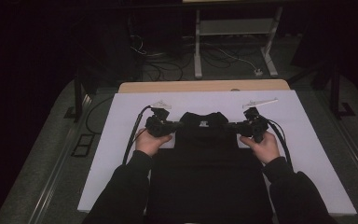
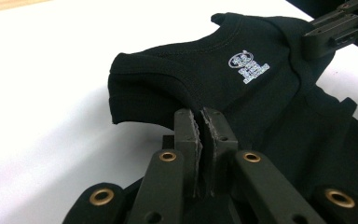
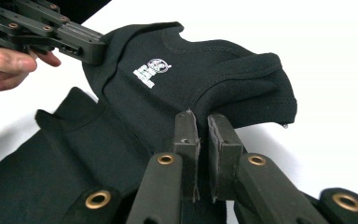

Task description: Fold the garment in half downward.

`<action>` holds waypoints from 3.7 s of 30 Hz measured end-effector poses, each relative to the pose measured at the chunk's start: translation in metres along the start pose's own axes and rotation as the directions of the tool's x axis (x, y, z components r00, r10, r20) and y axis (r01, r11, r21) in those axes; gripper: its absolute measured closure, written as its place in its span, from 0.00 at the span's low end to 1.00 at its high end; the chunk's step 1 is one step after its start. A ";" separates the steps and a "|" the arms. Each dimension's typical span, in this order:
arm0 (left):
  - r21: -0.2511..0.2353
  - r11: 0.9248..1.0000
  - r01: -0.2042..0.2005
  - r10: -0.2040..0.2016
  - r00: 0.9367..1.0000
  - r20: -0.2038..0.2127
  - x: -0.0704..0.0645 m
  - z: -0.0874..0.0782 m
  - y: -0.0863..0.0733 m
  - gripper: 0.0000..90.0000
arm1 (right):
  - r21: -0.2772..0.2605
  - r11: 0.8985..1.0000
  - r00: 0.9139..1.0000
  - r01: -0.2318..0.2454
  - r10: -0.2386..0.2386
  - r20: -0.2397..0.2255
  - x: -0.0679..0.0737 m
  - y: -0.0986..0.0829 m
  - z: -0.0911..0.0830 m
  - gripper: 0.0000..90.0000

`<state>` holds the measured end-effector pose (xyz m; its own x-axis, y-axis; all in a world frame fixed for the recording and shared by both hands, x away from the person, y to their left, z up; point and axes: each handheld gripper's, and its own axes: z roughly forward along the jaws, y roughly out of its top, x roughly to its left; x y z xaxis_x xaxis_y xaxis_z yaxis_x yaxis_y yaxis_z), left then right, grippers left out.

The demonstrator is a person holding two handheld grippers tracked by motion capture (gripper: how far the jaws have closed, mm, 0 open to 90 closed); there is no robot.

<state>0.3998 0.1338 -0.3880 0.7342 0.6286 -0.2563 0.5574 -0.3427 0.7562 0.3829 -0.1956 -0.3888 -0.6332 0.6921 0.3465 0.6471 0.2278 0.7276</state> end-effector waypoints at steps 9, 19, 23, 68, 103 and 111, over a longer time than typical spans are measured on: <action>-0.006 1.000 0.002 -0.002 1.000 0.023 -0.007 -0.008 -0.003 0.93 | -0.007 1.000 1.000 0.008 -0.008 -0.011 0.007 -0.003 -0.005 0.91; -0.010 1.000 0.006 -0.006 1.000 0.028 -0.015 -0.013 -0.006 0.93 | -0.008 1.000 1.000 0.010 -0.010 -0.018 0.012 -0.007 -0.011 0.91; -0.008 1.000 0.007 -0.007 0.999 0.033 -0.017 -0.014 -0.007 0.93 | -0.003 1.000 1.000 0.014 -0.014 -0.022 0.015 -0.008 -0.012 0.91; 0.061 0.997 -0.045 0.040 0.996 0.085 -0.062 -0.028 -0.032 0.93 | 0.065 0.996 0.997 0.058 -0.054 -0.059 0.044 -0.042 -0.035 0.91; 0.166 0.979 -0.116 0.087 0.982 0.169 -0.088 -0.029 -0.057 0.93 | 0.153 0.985 0.990 0.084 -0.065 -0.128 0.063 -0.070 -0.035 0.91; 0.196 0.973 -0.120 0.083 0.979 0.186 -0.094 -0.027 -0.066 0.93 | 0.179 0.979 0.987 0.092 -0.066 -0.145 0.067 -0.078 -0.035 0.91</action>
<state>0.2834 0.1167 -0.3976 0.8373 0.4570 -0.3001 0.5304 -0.5460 0.6485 0.2753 -0.1912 -0.4015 -0.7296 0.5689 0.3795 0.6516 0.4099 0.6383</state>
